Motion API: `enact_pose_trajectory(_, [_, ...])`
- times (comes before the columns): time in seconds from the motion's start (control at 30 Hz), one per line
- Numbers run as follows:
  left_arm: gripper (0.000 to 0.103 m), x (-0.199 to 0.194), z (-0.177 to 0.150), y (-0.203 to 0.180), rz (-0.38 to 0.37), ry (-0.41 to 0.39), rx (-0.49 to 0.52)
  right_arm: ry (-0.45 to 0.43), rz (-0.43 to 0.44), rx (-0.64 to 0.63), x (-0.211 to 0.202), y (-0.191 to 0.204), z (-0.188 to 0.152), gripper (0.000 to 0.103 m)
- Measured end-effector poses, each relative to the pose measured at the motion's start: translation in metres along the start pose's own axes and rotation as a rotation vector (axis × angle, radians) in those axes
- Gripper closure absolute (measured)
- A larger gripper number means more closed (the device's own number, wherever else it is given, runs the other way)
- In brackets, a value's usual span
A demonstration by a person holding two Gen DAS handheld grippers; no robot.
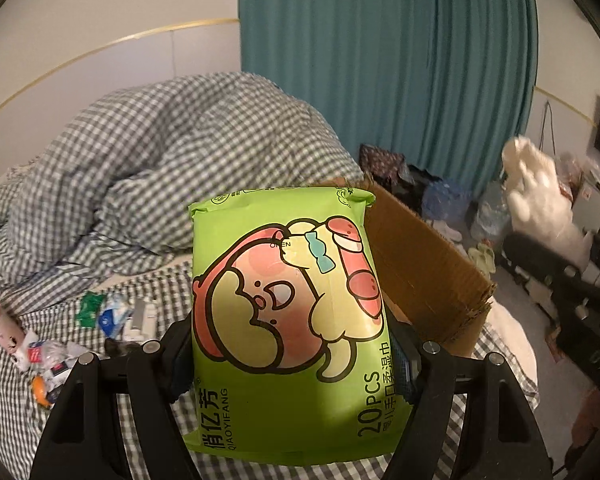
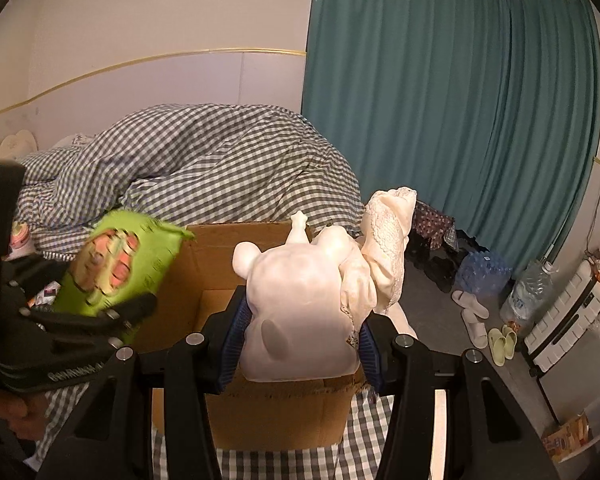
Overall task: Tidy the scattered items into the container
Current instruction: 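Carry the wipes pack and bear figurine with both tools over the cardboard box, then release the wipes pack and bear figurine into the box, opening both tools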
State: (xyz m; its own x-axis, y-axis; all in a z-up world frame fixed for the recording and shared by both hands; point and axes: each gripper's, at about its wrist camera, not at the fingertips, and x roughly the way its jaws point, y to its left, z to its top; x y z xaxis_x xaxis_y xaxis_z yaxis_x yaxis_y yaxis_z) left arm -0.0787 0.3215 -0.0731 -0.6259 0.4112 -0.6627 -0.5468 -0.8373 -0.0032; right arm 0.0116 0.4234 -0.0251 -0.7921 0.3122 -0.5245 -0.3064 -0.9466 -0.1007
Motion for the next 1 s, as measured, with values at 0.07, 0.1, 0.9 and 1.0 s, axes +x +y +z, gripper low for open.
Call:
enact_pose_trajectory(0.07, [0.026, 0.015, 0.000, 0.001, -0.014, 0.021, 0.007, 0.004, 0.002, -0.002, 0.007, -0.001, 0.000, 0.054])
enact_pose_trajectory(0.1, [0.026, 0.023, 0.002, -0.001, -0.021, 0.035, 0.010, 0.008, 0.004, -0.004, 0.012, -0.002, 0.001, 0.054])
enact_pose_trajectory(0.9, [0.017, 0.043, -0.003, 0.037, 0.123, -0.030, 0.072, 0.148, 0.098, -0.031, 0.114, 0.022, -0.016, 0.054])
enact_pose_trajectory(1.0, [0.017, 0.036, -0.006, 0.054, 0.144, -0.034, 0.036, 0.203, 0.115, -0.042, 0.129, 0.034, -0.022, 0.054])
